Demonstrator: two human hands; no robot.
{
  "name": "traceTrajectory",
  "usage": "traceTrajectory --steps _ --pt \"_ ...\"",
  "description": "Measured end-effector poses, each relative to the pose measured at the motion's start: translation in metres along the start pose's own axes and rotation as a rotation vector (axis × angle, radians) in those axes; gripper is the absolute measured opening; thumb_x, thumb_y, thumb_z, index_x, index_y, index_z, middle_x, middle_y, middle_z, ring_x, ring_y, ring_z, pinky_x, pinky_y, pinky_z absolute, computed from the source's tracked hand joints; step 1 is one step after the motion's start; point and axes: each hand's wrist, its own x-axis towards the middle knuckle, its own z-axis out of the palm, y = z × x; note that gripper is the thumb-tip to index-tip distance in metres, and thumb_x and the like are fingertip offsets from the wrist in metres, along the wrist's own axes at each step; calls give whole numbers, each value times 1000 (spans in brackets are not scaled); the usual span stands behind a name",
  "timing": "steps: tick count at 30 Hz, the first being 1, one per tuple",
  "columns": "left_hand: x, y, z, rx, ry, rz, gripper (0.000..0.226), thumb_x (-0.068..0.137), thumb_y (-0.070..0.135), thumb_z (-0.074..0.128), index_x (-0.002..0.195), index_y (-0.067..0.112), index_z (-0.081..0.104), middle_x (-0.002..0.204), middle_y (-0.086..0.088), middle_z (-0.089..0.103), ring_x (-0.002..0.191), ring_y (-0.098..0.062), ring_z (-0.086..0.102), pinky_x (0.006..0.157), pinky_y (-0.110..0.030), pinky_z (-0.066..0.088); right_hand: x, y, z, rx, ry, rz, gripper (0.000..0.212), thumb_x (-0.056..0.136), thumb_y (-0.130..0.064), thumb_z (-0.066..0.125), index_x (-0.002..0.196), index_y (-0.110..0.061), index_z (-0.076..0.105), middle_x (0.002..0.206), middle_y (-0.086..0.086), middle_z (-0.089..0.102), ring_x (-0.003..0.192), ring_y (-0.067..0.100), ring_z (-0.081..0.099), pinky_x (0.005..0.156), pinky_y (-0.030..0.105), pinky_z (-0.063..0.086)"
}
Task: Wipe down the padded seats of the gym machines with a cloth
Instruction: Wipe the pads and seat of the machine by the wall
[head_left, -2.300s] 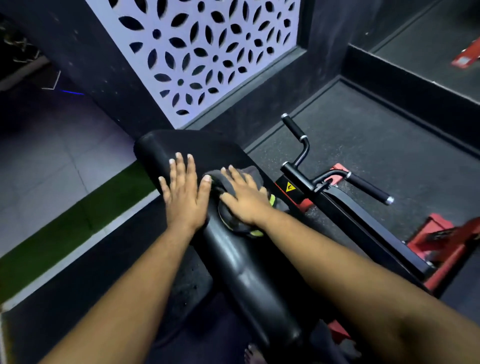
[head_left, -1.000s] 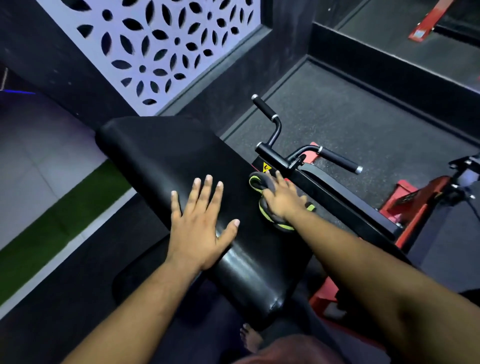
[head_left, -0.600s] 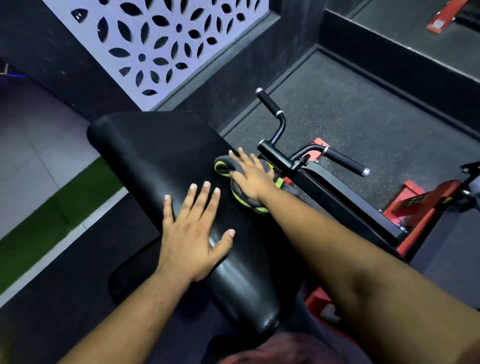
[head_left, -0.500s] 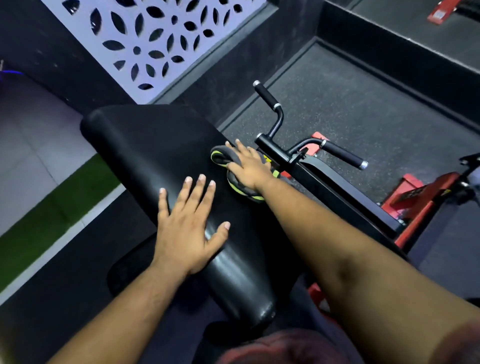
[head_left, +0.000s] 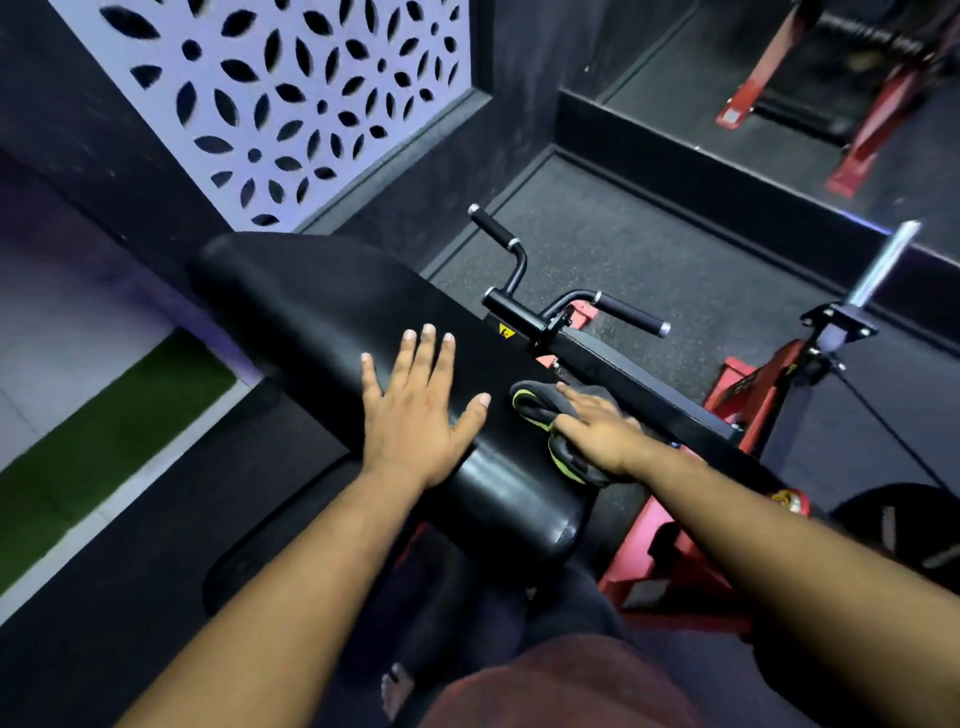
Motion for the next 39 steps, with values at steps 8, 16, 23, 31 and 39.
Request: traceTrajectory --steps 8,16,23,31,39 --pt "-10 -61 -21 -101 -59 266 96 84 73 0 164 22 5 173 0 0 159 -15 -4 126 -51 -5 -106 -80 59 -335 315 -33 84 84 -86 22 159 -51 4 171 -14 8 156 20 14 113 57 28" --pt "15 -171 -43 63 -94 283 92 89 75 9 164 22 11 173 2 5 159 -13 -2 126 -57 -4 -67 -160 80 -457 500 39 110 74 -100 16 162 -36 2 171 3 15 152 34 21 110 67 24" --pt "49 -226 -54 152 -113 392 85 93 74 9 164 29 6 173 6 -1 158 -10 -6 123 -63 -7 -13 -228 87 -503 538 -13 116 74 -99 19 163 -28 -4 171 11 12 153 41 15 112 74 14" --pt "110 -261 -65 249 -140 626 102 81 85 -13 164 29 2 173 6 -2 158 -9 -8 121 -68 -10 18 -276 96 -479 661 111 110 77 -97 19 163 -31 3 169 9 20 150 39 23 111 71 18" --pt "171 -268 -61 335 -101 1132 92 91 76 2 164 22 15 171 1 15 158 -13 9 124 -64 -4 30 -288 111 -434 861 311 99 78 -97 21 157 -40 32 159 0 43 144 29 39 109 65 27"
